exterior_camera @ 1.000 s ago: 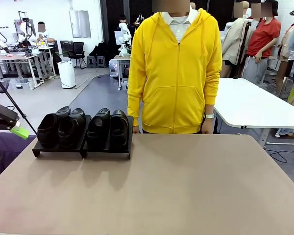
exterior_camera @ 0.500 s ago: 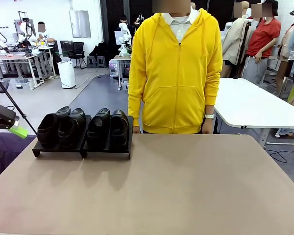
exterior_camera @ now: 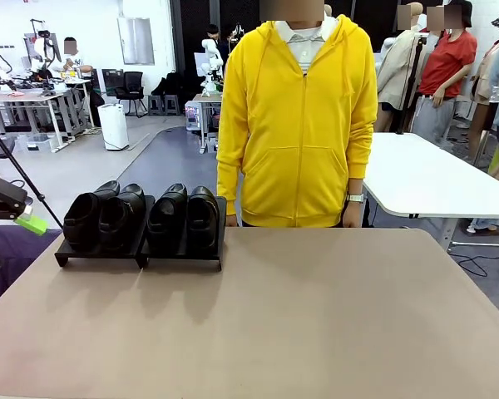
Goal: Organize the shoes by placing them on the stand.
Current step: Place the Shoe from the middle of the table onto the Shoes Stand.
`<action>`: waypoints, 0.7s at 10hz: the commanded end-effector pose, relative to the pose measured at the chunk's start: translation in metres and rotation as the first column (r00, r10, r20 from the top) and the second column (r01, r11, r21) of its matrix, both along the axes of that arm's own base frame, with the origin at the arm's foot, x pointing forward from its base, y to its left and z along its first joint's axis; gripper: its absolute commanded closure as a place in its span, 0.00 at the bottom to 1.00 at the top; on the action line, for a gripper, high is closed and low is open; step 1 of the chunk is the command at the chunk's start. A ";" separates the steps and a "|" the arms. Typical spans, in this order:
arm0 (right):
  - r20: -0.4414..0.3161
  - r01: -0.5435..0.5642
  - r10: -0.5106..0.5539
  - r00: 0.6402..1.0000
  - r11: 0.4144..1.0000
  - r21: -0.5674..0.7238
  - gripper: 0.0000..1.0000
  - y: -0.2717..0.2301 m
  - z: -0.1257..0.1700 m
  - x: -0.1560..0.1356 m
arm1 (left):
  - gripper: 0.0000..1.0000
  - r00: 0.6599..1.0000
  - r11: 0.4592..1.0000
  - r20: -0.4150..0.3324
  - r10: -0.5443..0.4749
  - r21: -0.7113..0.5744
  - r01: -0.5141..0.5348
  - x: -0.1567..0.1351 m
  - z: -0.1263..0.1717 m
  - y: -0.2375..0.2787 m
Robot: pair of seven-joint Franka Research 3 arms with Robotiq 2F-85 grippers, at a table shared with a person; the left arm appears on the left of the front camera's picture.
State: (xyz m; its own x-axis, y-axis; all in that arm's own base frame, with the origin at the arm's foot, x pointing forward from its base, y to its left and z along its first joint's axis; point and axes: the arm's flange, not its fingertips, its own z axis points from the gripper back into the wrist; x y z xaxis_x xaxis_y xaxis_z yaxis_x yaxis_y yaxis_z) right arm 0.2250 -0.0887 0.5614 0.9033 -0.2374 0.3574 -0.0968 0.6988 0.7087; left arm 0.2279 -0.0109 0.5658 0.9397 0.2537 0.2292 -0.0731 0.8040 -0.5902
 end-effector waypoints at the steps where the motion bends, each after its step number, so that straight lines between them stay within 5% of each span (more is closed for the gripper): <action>1: 0.017 -0.007 0.007 1.000 1.000 0.009 0.00 0.000 0.002 0.000 | 0.00 1.000 1.000 0.014 -0.011 -0.011 0.012 0.000 -0.001 0.003; 7: 0.017 -0.007 0.007 1.000 1.000 0.009 0.00 0.000 0.002 0.000 | 0.00 1.000 1.000 0.014 -0.011 -0.011 0.012 0.000 -0.001 0.003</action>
